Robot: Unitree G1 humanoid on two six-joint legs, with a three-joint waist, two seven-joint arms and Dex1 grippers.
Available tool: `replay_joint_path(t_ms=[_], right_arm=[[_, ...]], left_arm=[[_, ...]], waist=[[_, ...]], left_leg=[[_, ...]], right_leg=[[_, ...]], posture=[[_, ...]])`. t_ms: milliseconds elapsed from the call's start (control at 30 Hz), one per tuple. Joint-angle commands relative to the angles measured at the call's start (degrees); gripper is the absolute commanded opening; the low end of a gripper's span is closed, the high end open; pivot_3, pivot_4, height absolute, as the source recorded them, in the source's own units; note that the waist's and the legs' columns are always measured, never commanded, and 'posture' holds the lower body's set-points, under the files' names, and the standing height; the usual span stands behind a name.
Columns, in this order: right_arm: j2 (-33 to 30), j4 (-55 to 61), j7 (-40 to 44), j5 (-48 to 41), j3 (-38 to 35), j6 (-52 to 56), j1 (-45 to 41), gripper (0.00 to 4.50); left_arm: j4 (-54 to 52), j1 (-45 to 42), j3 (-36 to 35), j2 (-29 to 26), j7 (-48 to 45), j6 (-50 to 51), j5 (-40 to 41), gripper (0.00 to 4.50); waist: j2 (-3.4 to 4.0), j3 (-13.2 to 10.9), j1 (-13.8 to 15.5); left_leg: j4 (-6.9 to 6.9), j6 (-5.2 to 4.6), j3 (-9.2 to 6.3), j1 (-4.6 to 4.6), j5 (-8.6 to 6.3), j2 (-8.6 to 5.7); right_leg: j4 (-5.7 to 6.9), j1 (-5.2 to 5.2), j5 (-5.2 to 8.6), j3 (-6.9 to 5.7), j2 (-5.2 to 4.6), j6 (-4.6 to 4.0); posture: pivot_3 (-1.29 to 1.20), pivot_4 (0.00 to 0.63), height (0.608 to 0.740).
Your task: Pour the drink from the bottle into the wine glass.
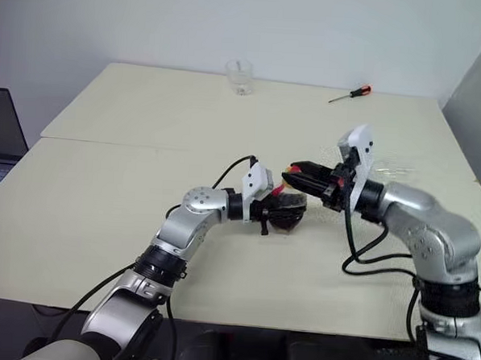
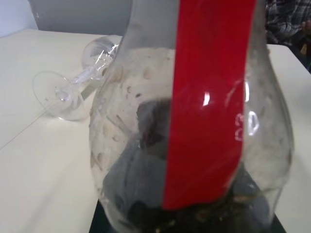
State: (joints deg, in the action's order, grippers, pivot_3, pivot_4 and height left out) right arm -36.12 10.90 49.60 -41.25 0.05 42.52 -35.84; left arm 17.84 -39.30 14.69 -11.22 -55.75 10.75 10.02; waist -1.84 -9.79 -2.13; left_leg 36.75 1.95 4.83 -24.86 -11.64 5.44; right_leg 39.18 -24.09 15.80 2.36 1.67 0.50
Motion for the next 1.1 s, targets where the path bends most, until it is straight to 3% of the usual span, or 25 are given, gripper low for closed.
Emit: replay_joint_path(t_ms=[33, 167, 300, 433, 633, 967, 1100], right_arm=[[-2.8, -11.4, 13.6, 7.9, 5.4, -10.0, -9.2, 1.20], [-1.7, -26.2, 26.0, 13.7, 11.4, -16.9, -19.1, 1.20], [-0.5, -34.5, 35.0, 17.7, 15.1, -21.0, -23.3, 1.20], [0.6, -37.4, 38.3, 19.4, 15.6, -22.3, -24.8, 1.20], [0.1, -35.1, 37.9, 18.0, 14.0, -15.5, -25.7, 1.20], [-2.7, -19.0, 30.7, 10.8, 4.2, -5.0, -24.6, 4.49], [-5.0, -12.9, 24.1, 11.0, -0.4, -3.2, -21.3, 4.50]], left_arm=[[-3.4, -1.0, -3.1, -0.7, 1.7, -0.2, 1.3, 0.95], [-4.6, -0.8, -3.1, -0.8, 2.5, 0.1, 1.5, 0.94], [-4.3, -1.2, -3.2, -1.0, 2.7, -0.2, 1.4, 0.93], [-4.2, -1.5, -3.3, -1.0, 2.8, -0.1, 1.4, 0.93], [-2.9, -2.4, -3.0, -0.5, 2.4, -0.8, 1.3, 0.93], [-0.5, -3.8, -2.6, 0.6, 1.3, -1.8, 1.3, 0.92], [-0.3, -3.8, -2.5, 1.0, 1.1, -1.9, 1.1, 0.92]], waist=[[0.06, 0.0, -0.1], [0.13, -0.1, 0.2], [0.13, -0.1, 0.6], [0.14, -0.1, 0.7], [0.14, -0.1, 0.7], [0.16, -0.1, 0.6], [0.16, -0.1, 0.6]], left_leg=[[0.00, 0.00, 0.00, 0.00, 0.00, 0.03], [-0.03, 0.00, 0.06, 0.01, 0.00, 0.06], [-0.03, 0.01, 0.15, -0.01, 0.00, 0.08], [-0.01, 0.02, 0.23, -0.05, 0.00, 0.06], [0.00, 0.02, 0.27, -0.04, 0.01, 0.06], [0.10, 0.03, 0.23, -0.03, 0.01, 0.04], [0.11, 0.03, 0.18, -0.03, 0.01, 0.04]], right_leg=[[0.01, -0.02, 0.00, 0.01, 0.05, -0.01], [0.04, -0.08, 0.00, -0.01, 0.10, -0.04], [-0.06, -0.06, -0.13, -0.02, 0.08, -0.32], [-0.08, -0.07, -0.14, -0.02, -0.06, -0.33], [-0.03, -0.07, -0.14, -0.04, -0.09, -0.34], [0.21, -0.10, -0.14, -0.02, -0.09, -0.34], [0.26, -0.10, -0.13, -0.04, -0.09, -0.35]], posture=[[0.00, 0.150, 0.740], [0.00, 0.150, 0.740], [0.00, 0.150, 0.740], [0.00, 0.150, 0.740], [0.00, 0.150, 0.740], [0.00, 0.150, 0.740], [0.00, 0.150, 0.740]])
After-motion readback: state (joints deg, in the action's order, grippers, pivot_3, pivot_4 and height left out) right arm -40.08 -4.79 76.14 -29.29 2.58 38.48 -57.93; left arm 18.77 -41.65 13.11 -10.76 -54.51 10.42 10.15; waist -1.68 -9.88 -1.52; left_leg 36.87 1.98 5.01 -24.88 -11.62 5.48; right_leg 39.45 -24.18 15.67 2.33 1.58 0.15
